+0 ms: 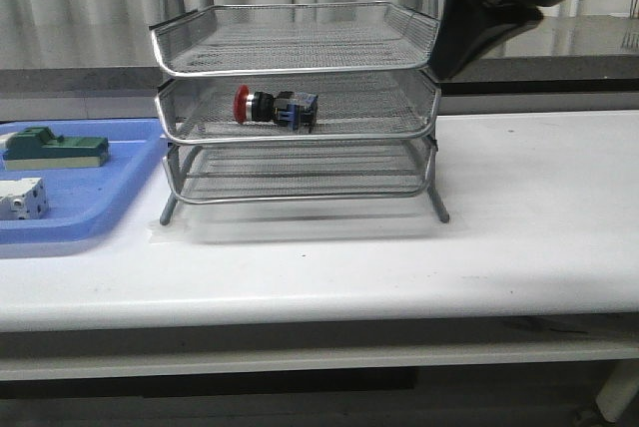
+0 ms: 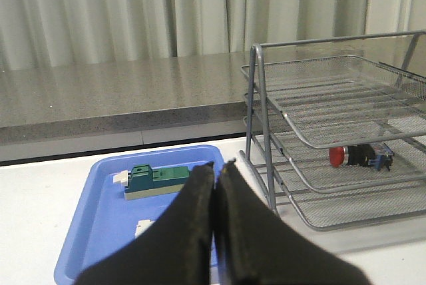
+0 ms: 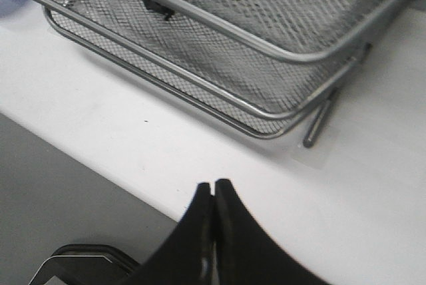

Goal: Place button on rack with both arms

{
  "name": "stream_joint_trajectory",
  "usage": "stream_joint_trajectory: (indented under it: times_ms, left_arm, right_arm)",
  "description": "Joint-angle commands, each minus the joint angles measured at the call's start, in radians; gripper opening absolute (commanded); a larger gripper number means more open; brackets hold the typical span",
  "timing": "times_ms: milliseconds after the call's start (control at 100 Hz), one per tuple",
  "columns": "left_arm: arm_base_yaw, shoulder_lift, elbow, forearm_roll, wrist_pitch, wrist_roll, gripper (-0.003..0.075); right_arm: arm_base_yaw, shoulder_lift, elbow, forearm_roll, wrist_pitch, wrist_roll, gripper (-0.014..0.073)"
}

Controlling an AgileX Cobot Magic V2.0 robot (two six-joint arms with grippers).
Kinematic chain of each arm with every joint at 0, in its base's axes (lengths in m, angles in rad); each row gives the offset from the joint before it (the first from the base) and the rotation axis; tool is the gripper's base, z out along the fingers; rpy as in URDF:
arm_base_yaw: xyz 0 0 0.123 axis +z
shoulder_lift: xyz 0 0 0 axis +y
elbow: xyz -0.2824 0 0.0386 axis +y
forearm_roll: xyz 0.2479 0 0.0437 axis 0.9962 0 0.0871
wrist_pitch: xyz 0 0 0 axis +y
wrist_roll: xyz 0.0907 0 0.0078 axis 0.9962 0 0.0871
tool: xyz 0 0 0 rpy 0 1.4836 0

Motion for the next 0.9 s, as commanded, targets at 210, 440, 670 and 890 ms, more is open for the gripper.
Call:
stream_joint_trajectory:
  times_ms: [210,440,670,890]
  left_arm:
    - [0.003,0.012,-0.025,-0.018,-0.081,-0.011,-0.002]
    - [0.003,0.012,-0.025,-0.018,-0.081,-0.011,-0.002]
    - [0.003,0.012,-0.025,-0.018,-0.081,-0.011,-0.002]
    - [0.003,0.012,-0.025,-0.018,-0.081,-0.011,-0.002]
  right_arm:
    - [-0.113,-0.333,0.262,0.002,-0.234,0.034,-0.0058]
    - [-0.17,-0.587,0.481,0.002,-0.363,0.034,-0.0058]
    - [-0.211,-0.866,0.653,0.003,-0.404,0.034,-0.0058]
    - [-0.22,-1.089,0.749,0.003,-0.4,0.034,-0.0058]
